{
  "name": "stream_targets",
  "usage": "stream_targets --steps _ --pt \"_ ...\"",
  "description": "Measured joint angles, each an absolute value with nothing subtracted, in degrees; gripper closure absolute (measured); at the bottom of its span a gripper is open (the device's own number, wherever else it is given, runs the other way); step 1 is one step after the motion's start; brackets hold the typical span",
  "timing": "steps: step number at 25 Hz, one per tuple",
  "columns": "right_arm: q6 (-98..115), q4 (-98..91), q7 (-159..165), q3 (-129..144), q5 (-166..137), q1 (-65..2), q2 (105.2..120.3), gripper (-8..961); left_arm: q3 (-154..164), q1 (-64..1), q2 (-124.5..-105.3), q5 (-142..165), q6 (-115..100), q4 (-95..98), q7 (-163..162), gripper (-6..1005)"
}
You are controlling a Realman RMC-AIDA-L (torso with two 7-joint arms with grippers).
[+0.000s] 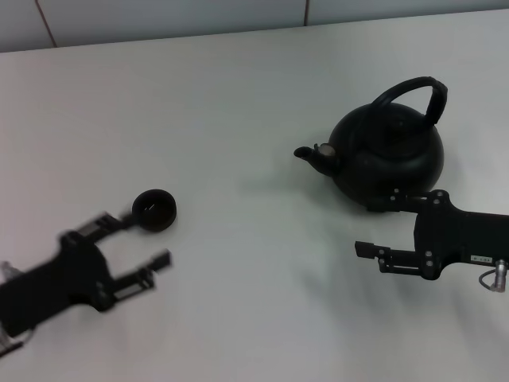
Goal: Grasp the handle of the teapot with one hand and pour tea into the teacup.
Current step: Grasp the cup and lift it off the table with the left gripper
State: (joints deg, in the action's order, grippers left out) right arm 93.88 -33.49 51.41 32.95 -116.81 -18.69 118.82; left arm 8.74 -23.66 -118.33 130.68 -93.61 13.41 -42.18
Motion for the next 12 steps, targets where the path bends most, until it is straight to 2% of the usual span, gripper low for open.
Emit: stream_targets --steps 12 --pt "93.9 -33.7 51.6 32.8 -116.8 -18.9 118.82 265 3.9 -20.4 -118.40 125.1 -89.4 15.7 -36.7 200"
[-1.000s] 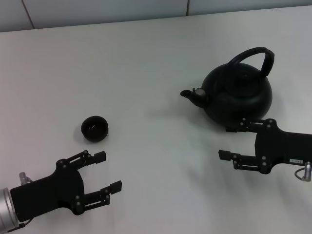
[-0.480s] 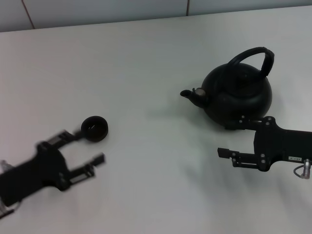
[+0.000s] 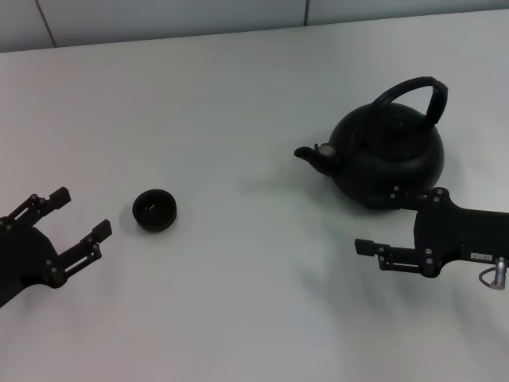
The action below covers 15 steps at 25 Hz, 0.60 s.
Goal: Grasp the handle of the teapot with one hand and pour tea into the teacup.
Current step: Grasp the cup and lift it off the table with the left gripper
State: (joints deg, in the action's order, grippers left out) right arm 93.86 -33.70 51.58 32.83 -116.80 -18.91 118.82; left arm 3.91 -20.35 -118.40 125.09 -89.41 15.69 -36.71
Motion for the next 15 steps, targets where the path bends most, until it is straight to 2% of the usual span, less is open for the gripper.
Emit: stream_targets --steps 15 --pt "93.8 -33.7 51.6 32.5 -116.8 -18.9 118.82 264 11.4 -21.6 -118.67 124.7 -80.6 12.7 -30.8 207"
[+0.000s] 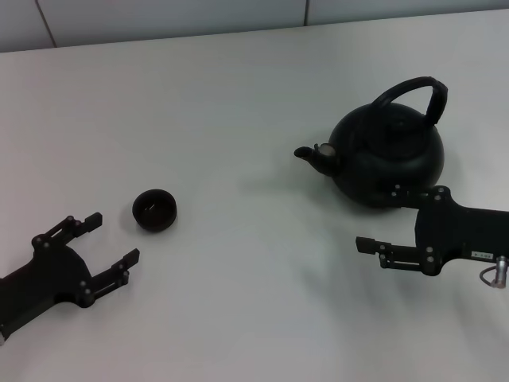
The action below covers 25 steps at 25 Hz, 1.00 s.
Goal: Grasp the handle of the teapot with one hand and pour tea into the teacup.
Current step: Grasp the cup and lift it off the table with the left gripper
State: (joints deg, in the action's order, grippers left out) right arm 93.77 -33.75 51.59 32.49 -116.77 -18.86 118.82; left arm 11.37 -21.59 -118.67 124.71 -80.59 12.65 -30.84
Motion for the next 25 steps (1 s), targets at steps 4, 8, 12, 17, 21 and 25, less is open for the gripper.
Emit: stream_targets --steps 4,8,12,17,21,25 --pt "93.8 -33.7 51.6 32.5 -116.8 -18.8 118.82 265 11.4 -22.3 -118.66 124.7 -80.5 11.9 -30.8 209" --pt "93.8 -33.7 51.6 32.5 -116.8 -18.9 118.82 265 11.4 -23.7 -118.70 124.7 -79.0 10.9 -30.8 211" --pt "93.8 -33.7 51.5 32.4 -116.8 -18.9 118.82 265 11.3 -25.7 -118.72 124.8 -75.8 9.2 -30.8 213" --pt "93.8 -33.7 51.3 32.4 -116.6 -19.0 118.75 264 11.5 -27.8 -118.73 124.8 -73.3 8.0 -30.8 215" --pt "93.9 -33.8 51.2 32.4 -116.5 -19.1 118.73 264 11.5 -29.0 -118.73 125.0 -71.5 7.3 -30.8 217" --pt "93.9 -33.9 51.2 32.4 -116.4 -19.1 118.73 265 11.5 -29.6 -118.73 125.0 -70.6 6.9 -30.8 219"
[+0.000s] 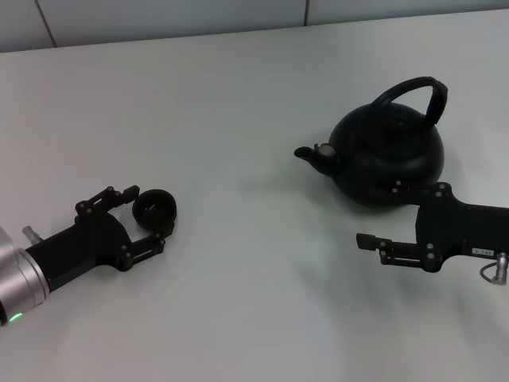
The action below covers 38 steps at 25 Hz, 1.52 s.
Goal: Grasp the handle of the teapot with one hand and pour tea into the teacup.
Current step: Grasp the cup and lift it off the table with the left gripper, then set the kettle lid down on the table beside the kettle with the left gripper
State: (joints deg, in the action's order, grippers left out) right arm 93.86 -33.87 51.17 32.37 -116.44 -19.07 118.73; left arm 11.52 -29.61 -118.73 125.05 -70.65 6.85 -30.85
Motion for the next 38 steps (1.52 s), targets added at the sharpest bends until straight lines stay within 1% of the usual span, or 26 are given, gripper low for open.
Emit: stream_targets --steps 15,21,24,27,29,30,31,35,38 --pt "93.8 -33.9 51.1 32.3 -116.4 -19.3 118.73 264 11.5 -30.7 -118.82 124.9 -69.8 6.7 -31.2 226" --pt "93.8 -33.9 51.1 32.3 -116.4 -19.4 118.73 265 11.5 -31.1 -118.82 125.1 -71.0 6.5 -31.1 320" --pt "93.8 -33.9 51.1 32.3 -116.4 -19.4 118.73 265 11.5 -31.5 -118.82 125.1 -71.9 6.0 -31.0 319" --pt "93.8 -33.9 51.1 32.3 -116.4 -19.4 118.73 265 11.5 -32.8 -118.92 125.1 -72.9 5.0 -30.9 316" --pt "93.8 -33.9 51.1 32.3 -116.4 -19.4 118.75 265 11.5 -34.6 -119.05 125.1 -72.5 2.9 -30.3 314" --pt "93.8 -33.9 51.1 32.3 -116.4 -19.4 118.77 265 11.6 -36.4 -119.06 125.1 -70.8 0.4 -29.3 313" --pt "93.8 -33.9 51.1 32.2 -116.4 -19.4 118.79 265 11.6 -36.4 -119.06 125.1 -70.8 0.4 -29.3 311" --pt "93.8 -33.9 51.1 32.2 -116.4 -19.4 118.81 264 11.4 -39.9 -119.12 125.2 -66.8 -4.4 -27.4 306" --pt "93.8 -33.9 51.1 32.3 -116.4 -19.4 118.82 264 11.1 -40.3 -119.15 125.2 -66.4 -4.9 -27.1 303"
